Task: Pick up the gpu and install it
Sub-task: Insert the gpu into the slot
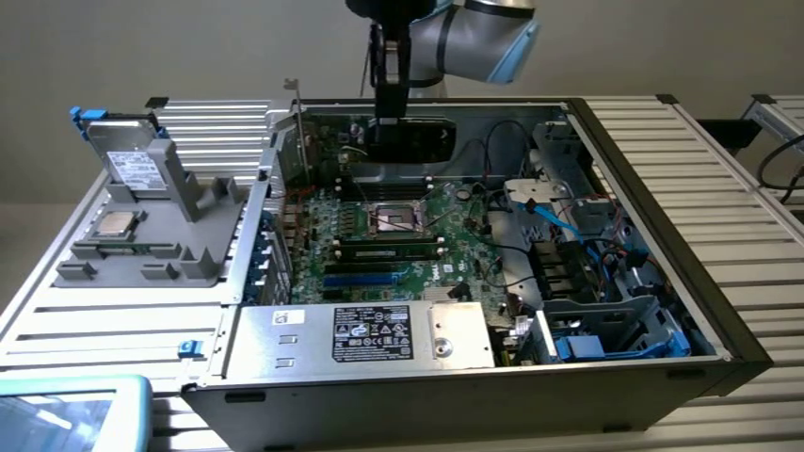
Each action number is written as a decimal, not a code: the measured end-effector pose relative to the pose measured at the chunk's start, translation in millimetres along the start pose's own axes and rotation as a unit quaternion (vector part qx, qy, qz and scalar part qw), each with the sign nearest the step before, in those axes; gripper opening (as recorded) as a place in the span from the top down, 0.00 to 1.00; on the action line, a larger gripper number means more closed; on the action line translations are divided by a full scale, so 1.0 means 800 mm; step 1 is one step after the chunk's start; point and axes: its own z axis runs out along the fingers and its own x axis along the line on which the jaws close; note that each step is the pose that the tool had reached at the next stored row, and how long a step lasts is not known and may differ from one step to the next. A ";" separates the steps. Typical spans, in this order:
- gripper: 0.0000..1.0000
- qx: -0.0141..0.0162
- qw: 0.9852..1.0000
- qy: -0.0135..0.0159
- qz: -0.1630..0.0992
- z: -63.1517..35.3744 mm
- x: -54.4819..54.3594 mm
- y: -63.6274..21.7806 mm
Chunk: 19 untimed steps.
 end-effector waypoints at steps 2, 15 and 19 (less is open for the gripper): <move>0.73 0.001 1.000 0.000 0.003 0.004 0.005 0.000; 0.73 0.001 1.000 0.000 0.009 0.033 0.040 0.000; 0.73 0.001 1.000 0.000 0.009 0.042 0.050 0.003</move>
